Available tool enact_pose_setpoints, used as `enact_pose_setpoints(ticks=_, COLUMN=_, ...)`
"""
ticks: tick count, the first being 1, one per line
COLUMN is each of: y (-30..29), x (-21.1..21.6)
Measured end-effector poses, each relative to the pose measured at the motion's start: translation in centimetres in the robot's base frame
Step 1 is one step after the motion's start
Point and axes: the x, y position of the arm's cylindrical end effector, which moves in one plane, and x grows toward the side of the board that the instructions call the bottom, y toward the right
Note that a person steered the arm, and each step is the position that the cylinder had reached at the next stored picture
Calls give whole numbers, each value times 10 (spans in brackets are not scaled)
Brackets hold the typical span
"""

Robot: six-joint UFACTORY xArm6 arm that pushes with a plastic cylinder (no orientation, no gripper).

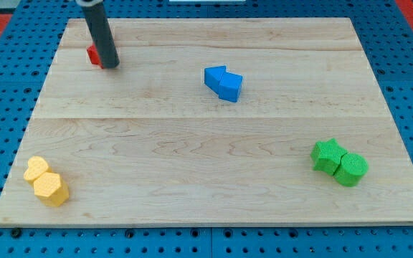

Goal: Push the blue blocks towards the bottom center

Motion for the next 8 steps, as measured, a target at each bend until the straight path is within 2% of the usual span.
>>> enact_pose_setpoints(ticks=3, y=43, x=-13)
enact_pose_setpoints(ticks=4, y=124, x=-13)
enact_pose_setpoints(ticks=5, y=187, x=19)
enact_pose_setpoints(ticks=7, y=176, x=99)
enact_pose_setpoints(ticks=8, y=176, x=164)
